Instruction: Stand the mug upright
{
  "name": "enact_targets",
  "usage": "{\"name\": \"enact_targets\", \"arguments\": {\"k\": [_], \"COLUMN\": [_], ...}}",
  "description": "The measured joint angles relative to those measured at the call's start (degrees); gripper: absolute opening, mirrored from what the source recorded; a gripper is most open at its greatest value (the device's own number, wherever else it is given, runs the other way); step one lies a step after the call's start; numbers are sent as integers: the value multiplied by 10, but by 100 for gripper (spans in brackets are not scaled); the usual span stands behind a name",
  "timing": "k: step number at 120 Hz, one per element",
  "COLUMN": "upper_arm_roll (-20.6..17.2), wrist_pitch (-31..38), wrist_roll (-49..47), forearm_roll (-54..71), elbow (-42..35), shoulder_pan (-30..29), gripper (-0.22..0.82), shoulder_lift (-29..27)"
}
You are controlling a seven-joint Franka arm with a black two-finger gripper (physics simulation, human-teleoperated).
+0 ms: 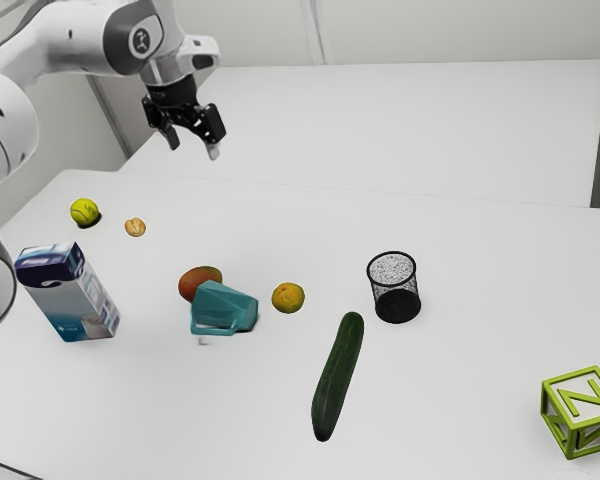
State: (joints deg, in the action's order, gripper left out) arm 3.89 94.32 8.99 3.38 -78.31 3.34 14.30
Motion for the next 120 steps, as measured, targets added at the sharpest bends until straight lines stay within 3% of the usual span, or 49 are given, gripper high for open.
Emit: {"name": "enact_targets", "arguments": {"k": [20, 34, 44, 82, 120], "upper_arm_roll": [1, 17, 40, 86, 96], "wrist_pitch": [12, 40, 55, 60, 59], "wrist_roll": [4, 5, 7, 42, 96], "forearm_roll": [-7, -61, -116, -304, -348], "elbow": [-37, -170, -222, -335, -342], "shoulder_pan": [1, 2, 3, -3, -55], "gripper": [60, 60, 60, 60, 60], "shoulder_lift": [-19, -90, -108, -107, -52]}}
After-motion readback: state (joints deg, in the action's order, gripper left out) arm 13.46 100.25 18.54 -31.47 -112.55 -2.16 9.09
